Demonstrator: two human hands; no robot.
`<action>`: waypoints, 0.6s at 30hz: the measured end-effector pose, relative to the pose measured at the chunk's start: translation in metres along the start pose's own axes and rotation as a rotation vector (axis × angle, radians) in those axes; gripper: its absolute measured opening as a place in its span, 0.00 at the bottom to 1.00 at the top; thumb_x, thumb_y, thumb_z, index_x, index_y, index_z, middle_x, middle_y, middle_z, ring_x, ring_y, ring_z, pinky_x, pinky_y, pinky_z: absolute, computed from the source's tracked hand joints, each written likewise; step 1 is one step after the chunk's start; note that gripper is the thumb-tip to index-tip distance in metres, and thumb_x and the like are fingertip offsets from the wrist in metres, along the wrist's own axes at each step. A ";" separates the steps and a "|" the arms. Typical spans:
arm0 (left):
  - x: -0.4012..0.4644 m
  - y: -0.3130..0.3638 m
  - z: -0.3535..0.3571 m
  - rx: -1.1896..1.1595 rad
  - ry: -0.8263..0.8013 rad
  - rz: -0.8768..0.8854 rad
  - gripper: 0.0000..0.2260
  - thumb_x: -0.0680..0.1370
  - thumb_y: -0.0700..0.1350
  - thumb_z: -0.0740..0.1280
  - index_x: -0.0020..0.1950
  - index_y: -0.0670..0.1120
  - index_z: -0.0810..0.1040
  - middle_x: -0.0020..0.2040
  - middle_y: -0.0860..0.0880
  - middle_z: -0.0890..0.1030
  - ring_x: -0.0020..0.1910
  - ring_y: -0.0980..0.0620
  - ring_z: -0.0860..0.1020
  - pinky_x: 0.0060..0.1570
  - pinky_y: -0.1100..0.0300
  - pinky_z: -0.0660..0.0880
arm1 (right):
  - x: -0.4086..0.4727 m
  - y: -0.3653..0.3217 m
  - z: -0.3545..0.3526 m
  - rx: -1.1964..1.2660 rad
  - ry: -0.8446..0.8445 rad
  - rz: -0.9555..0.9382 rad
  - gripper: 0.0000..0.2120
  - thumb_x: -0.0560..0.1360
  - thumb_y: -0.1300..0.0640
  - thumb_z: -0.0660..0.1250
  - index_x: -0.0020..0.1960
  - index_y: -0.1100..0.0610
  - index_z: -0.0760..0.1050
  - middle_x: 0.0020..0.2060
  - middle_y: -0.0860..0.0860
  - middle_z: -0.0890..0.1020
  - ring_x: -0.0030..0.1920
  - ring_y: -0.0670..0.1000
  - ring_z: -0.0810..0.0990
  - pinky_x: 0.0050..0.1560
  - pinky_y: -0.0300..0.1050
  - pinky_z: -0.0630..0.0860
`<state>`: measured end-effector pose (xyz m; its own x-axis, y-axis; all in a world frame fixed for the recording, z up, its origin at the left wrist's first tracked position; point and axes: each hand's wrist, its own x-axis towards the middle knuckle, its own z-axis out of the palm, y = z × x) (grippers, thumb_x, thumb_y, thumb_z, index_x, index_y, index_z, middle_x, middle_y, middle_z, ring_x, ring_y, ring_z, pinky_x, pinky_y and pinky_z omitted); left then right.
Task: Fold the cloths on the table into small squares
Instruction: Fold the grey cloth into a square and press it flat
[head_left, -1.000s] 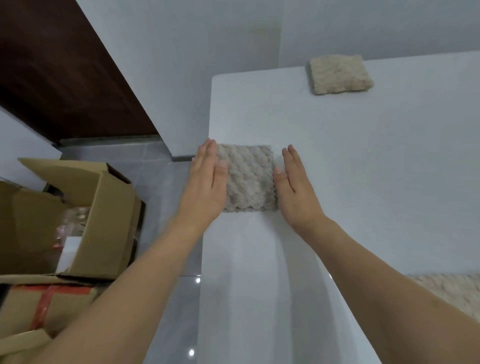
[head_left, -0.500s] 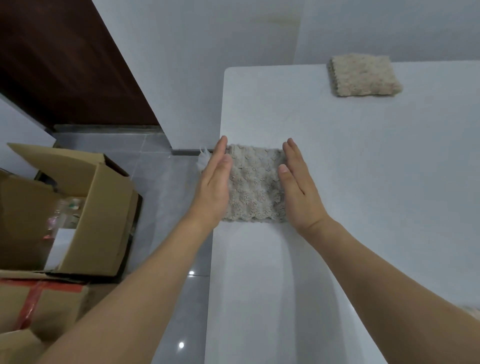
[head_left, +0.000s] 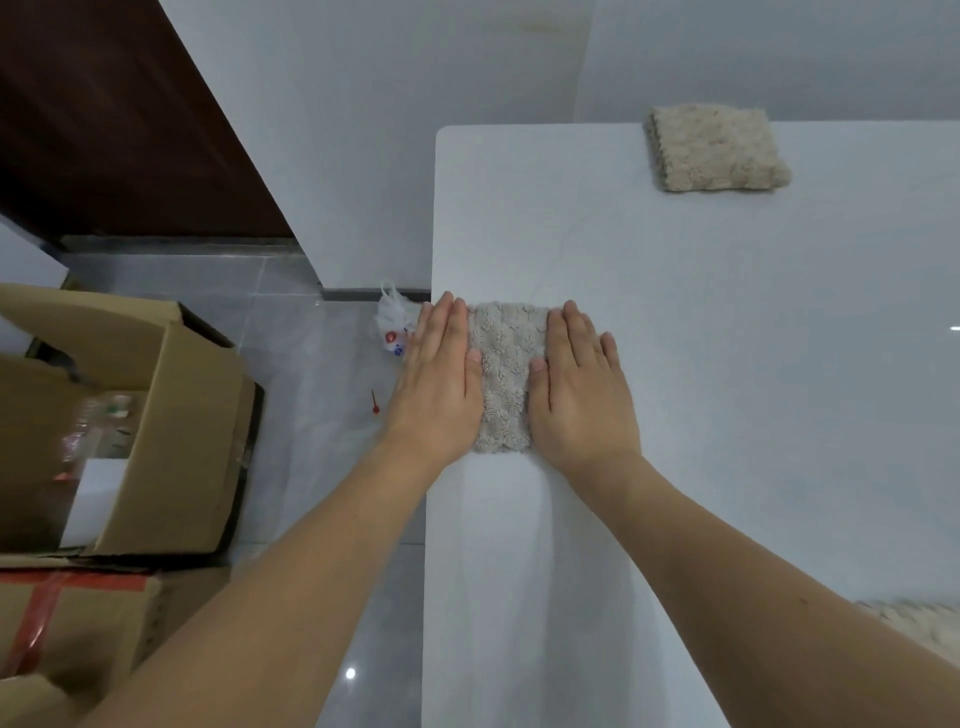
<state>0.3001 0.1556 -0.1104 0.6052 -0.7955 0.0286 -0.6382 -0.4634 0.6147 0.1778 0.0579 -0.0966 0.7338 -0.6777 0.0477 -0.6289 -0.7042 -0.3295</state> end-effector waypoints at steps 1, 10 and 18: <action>0.000 -0.001 0.001 0.009 0.004 0.001 0.25 0.84 0.49 0.46 0.81 0.43 0.51 0.82 0.47 0.50 0.80 0.52 0.45 0.79 0.50 0.45 | 0.000 0.000 0.000 -0.004 0.002 0.002 0.32 0.79 0.48 0.37 0.78 0.61 0.52 0.78 0.56 0.55 0.78 0.53 0.51 0.77 0.50 0.45; -0.002 0.008 -0.002 0.183 -0.023 -0.005 0.28 0.81 0.52 0.42 0.81 0.43 0.50 0.81 0.46 0.51 0.80 0.49 0.45 0.78 0.48 0.41 | 0.000 -0.004 -0.006 -0.007 -0.003 0.062 0.27 0.81 0.50 0.44 0.77 0.61 0.57 0.77 0.56 0.59 0.77 0.51 0.55 0.77 0.48 0.47; 0.062 0.007 -0.039 0.234 -0.249 0.398 0.30 0.79 0.52 0.44 0.77 0.40 0.62 0.78 0.44 0.63 0.79 0.46 0.55 0.78 0.52 0.42 | -0.001 -0.007 -0.006 -0.059 0.000 0.101 0.27 0.82 0.50 0.46 0.76 0.61 0.59 0.76 0.56 0.61 0.76 0.53 0.59 0.77 0.49 0.50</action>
<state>0.3518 0.1182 -0.0743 0.1808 -0.9833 0.0181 -0.9023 -0.1586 0.4008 0.1798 0.0622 -0.0885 0.6660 -0.7457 0.0173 -0.7136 -0.6437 -0.2766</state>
